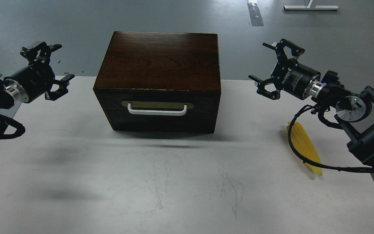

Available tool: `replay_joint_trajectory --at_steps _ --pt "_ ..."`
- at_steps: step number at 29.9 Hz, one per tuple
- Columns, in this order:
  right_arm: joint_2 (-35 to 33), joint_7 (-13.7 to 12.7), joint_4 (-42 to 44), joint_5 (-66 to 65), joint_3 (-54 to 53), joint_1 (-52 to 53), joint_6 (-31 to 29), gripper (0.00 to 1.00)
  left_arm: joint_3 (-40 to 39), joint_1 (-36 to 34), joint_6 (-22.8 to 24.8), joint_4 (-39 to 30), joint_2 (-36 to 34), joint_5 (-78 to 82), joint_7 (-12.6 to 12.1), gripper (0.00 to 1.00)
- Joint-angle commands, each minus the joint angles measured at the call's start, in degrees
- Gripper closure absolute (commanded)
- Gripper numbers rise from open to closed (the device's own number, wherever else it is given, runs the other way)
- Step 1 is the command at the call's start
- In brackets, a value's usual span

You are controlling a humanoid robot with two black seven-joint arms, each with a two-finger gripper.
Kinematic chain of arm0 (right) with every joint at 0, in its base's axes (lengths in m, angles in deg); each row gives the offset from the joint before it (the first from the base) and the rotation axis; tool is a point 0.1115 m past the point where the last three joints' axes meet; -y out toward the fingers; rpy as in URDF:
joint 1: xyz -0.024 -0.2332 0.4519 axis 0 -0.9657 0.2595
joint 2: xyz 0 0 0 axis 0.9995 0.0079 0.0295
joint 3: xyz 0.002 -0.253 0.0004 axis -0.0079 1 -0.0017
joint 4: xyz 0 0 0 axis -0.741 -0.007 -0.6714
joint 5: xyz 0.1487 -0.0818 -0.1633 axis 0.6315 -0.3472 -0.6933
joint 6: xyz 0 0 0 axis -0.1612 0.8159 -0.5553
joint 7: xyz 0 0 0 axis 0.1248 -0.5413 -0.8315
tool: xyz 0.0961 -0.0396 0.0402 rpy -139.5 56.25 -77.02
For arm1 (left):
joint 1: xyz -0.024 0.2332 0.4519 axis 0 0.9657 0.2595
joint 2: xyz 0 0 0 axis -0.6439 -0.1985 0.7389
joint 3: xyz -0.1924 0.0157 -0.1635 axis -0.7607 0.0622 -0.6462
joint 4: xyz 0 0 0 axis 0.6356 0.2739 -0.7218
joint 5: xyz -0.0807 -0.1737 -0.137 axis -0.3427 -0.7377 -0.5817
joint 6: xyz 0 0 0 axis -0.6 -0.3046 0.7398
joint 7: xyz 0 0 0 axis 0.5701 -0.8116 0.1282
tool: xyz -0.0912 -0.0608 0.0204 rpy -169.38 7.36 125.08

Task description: Put corn in drawer with both arms

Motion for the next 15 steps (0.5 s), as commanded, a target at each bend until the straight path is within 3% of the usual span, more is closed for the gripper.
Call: replay_joint_trajectory --at_steps 1,15 --pt "-0.1 0.0 -0.1 0.0 -0.3 -0.2 0.0 0.0 -0.1 -0.1 0.0 -0.1 -0.4 0.0 0.2 0.02" --pt "-0.2 0.0 -0.2 0.0 -0.4 -0.7 0.0 0.0 -0.1 -0.3 1.4 -0.1 -0.7 0.0 0.0 0.02"
